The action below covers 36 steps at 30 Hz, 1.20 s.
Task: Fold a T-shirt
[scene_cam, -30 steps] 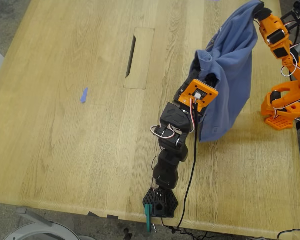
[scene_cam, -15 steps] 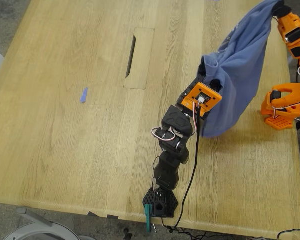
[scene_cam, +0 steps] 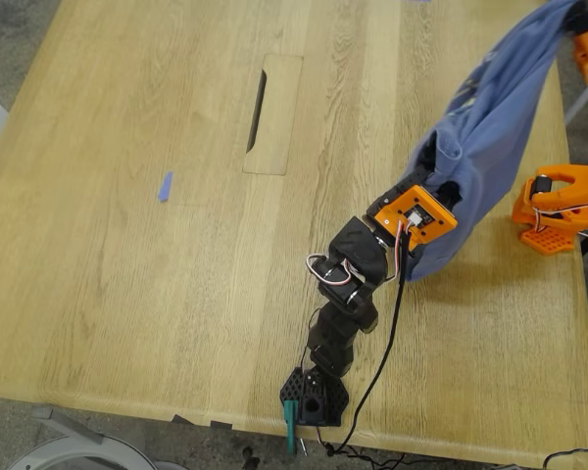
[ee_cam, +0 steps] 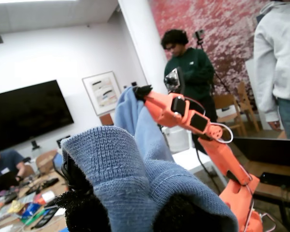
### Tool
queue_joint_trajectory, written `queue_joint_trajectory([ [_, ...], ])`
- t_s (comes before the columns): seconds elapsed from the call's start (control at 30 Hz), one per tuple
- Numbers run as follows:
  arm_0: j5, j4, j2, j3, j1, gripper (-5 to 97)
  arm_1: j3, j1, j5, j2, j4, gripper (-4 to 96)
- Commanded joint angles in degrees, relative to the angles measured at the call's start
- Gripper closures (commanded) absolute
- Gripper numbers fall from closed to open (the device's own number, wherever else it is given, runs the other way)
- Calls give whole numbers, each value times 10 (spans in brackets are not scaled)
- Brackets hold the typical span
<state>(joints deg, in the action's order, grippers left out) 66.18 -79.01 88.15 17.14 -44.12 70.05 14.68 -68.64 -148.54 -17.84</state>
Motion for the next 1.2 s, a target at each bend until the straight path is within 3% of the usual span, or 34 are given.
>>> queue_joint_trajectory([
  [0.0, -6, 11, 84, 17, -8, 918, -62, 40, 18, -13, -29, 914],
  [0.43, -1, -88, 96, 11, -124, 918, -41, 88, 39, -69, -121, 914],
  [0.77, 18, -150, 96, 23, -132, 918, 70, 87, 37, -142, -193, 914],
  [1.17, 133, -258, 71, 23, -79, 918, 192, 47, 24, -186, -247, 914],
])
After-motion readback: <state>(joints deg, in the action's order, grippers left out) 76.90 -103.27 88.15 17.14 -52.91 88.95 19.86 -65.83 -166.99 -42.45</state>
